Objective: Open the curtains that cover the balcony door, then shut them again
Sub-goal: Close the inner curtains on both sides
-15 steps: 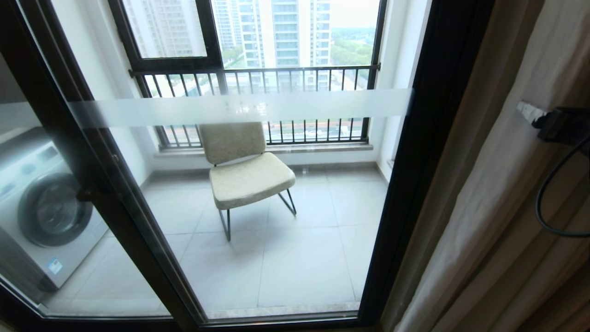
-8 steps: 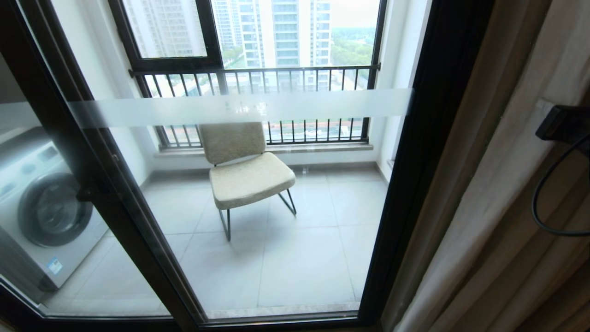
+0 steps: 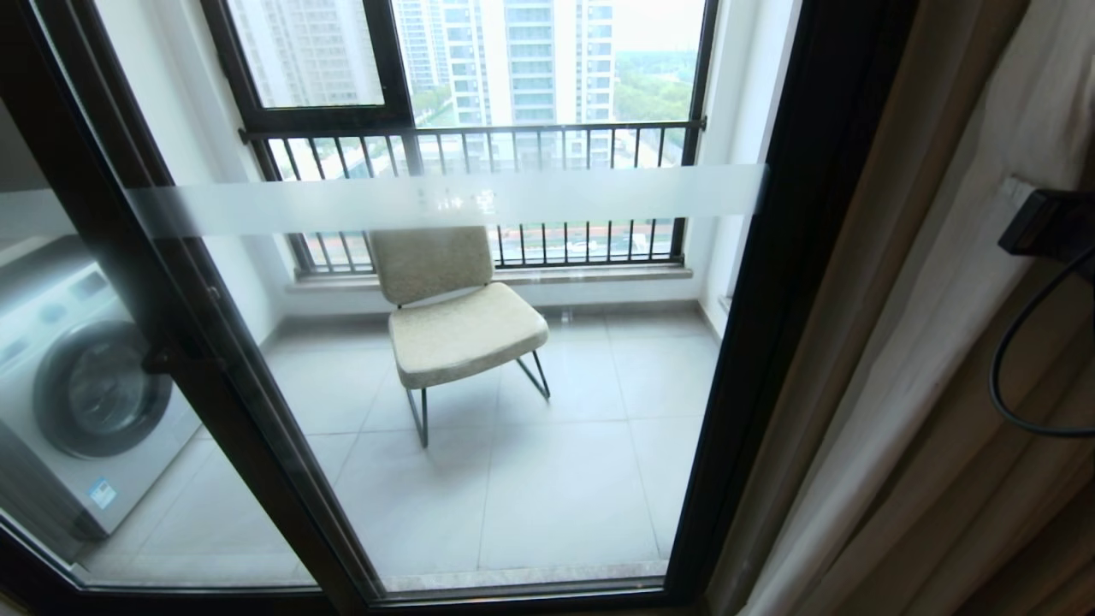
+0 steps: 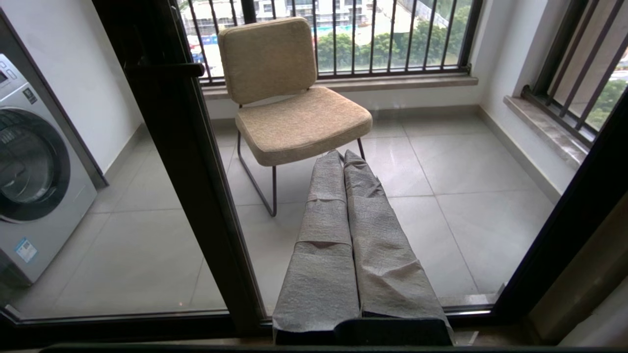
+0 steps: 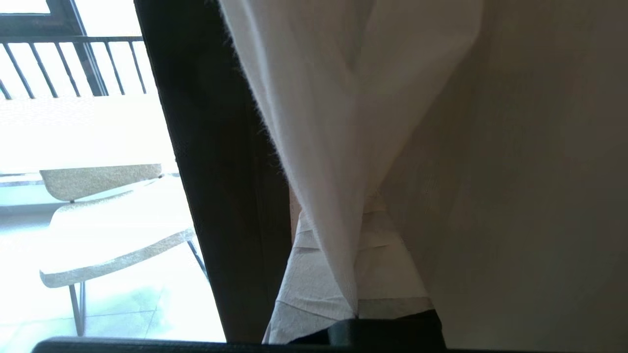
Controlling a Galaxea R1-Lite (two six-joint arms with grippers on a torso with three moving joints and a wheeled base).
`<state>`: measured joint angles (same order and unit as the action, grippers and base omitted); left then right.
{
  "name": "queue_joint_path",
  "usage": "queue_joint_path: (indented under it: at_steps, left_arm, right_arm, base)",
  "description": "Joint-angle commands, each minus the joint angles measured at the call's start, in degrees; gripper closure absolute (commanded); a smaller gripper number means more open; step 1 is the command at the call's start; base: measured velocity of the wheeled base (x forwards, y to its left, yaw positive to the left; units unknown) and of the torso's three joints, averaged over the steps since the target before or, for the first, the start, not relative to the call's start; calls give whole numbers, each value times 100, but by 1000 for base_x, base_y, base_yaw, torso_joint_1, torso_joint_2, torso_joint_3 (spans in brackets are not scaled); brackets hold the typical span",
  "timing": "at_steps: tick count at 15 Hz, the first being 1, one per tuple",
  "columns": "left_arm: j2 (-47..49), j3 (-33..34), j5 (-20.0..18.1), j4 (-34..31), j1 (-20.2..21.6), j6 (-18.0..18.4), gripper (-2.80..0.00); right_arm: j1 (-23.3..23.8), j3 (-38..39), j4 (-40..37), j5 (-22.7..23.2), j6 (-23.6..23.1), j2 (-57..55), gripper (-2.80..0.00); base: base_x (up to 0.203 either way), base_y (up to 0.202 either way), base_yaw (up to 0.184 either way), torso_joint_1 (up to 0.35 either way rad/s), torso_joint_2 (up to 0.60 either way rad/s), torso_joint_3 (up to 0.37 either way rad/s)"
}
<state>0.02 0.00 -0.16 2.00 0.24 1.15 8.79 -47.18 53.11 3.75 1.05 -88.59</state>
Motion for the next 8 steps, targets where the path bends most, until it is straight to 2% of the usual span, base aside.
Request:
queue_joint_path:
  at_steps: [1,8]
  left_arm:
    - [-2,0,-2,2,2,0,0]
    - [-2,0,-2,2,2,0,0]
  right_arm:
    - [0,16,32,3,1,46,0]
    - [-123,42,32,3,1,87,0]
  base:
    - [0,0,0,0,0,0]
    - [0,0,0,0,0,0]
